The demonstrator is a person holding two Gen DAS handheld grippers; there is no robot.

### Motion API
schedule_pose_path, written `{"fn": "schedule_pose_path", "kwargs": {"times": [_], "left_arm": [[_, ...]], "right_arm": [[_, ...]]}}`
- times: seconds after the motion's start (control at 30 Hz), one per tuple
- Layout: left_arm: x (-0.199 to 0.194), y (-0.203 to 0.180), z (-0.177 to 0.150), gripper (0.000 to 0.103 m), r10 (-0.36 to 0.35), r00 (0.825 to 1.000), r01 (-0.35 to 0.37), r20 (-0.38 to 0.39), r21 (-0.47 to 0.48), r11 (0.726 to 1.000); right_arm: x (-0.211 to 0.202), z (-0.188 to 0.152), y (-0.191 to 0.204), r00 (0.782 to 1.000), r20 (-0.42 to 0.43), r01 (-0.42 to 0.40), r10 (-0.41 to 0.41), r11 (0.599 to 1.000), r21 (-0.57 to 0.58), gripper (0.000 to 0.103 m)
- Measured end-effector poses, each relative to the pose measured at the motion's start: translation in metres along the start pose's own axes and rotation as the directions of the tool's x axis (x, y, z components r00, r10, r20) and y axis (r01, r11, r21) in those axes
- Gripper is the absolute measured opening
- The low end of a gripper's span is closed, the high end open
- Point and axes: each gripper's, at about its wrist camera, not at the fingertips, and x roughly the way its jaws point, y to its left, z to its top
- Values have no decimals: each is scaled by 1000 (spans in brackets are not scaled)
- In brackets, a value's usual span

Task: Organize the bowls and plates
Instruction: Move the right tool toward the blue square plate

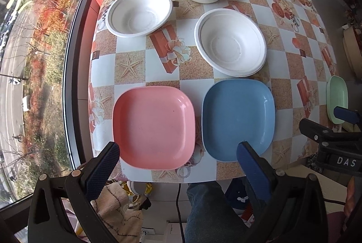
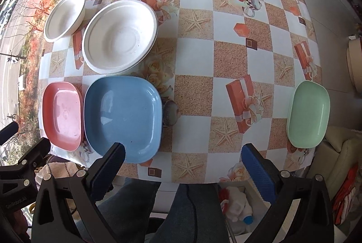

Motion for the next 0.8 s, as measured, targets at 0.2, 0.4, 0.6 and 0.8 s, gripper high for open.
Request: {"fn": "schedule_pose_path", "kwargs": {"times": [0.2,0.4,0.6,0.8], "left_arm": [[2,-9,3,103,19,999,-19,-29,11,1000],[1,-9,5,103,29,999,-29,-32,-1,1000],[6,-8,4,103,25,998,-25,-61,-11,1000],[13,-10,3,103,30,996,-31,-82,-8,999]], "right_arm": [[-2,5,4,1000,-6,-1,1,999,-53,103],[1,9,-5,1000,-22,-20,20,1000,-18,103],[2,9,-6,999,-35,-31,30,999,-14,103],[11,3,-8,997,-70,-40,40,999,2,103]]}}
